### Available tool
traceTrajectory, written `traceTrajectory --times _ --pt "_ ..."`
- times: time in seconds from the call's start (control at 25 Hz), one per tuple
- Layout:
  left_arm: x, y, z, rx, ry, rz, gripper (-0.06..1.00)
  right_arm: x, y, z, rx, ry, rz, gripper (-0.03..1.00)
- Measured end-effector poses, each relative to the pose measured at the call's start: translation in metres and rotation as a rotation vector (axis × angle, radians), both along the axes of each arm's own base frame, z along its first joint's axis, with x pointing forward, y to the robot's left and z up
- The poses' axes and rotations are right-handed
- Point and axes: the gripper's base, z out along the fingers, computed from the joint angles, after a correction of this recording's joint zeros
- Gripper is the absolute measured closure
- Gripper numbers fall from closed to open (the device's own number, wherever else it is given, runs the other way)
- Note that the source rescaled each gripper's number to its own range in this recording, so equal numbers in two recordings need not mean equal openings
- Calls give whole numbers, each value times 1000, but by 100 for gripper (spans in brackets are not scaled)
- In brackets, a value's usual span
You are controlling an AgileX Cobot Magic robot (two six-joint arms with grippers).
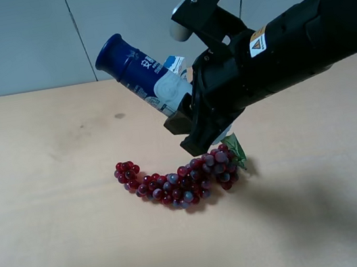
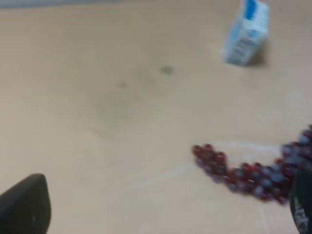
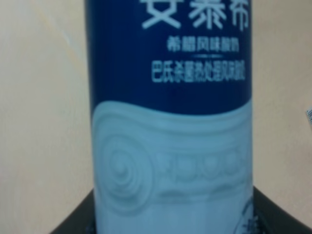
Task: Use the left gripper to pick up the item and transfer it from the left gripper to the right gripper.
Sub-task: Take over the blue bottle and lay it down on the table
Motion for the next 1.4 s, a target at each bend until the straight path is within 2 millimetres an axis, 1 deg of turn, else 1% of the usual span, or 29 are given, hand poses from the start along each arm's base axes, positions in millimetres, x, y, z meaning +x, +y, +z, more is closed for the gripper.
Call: traceTrajectory --times 0.08,0.24,0.44,0.64,0.76,0.8,0.84,0.96,1.12,1.4 --pt "-21 4 1 32 -39 48 -3 0 0 0 0 0 0 97" --pt "-58 9 -11 83 -88 112 -2 0 0 0 1 1 -1 97" --pt "-94 11 -46 127 -100 145 -2 0 0 0 4 4 -3 97" --pt "-131 13 -80 166 -148 171 -2 0 0 0 7 9 -7 97" --pt "-145 15 -97 171 -156 206 -2 0 0 0 14 19 -17 97" --pt "-147 15 -103 162 -155 219 -2 0 0 0 18 24 -22 97" --pt "-149 15 -112 150 -143 233 -2 0 0 0 22 29 -28 97" --pt "-149 15 -123 147 -124 237 -2 0 0 0 26 35 -34 97" --pt "-145 16 -129 134 -109 229 -2 0 0 0 27 37 -35 97" --pt "-139 17 -137 133 -104 153 -2 0 0 0 28 39 -37 97"
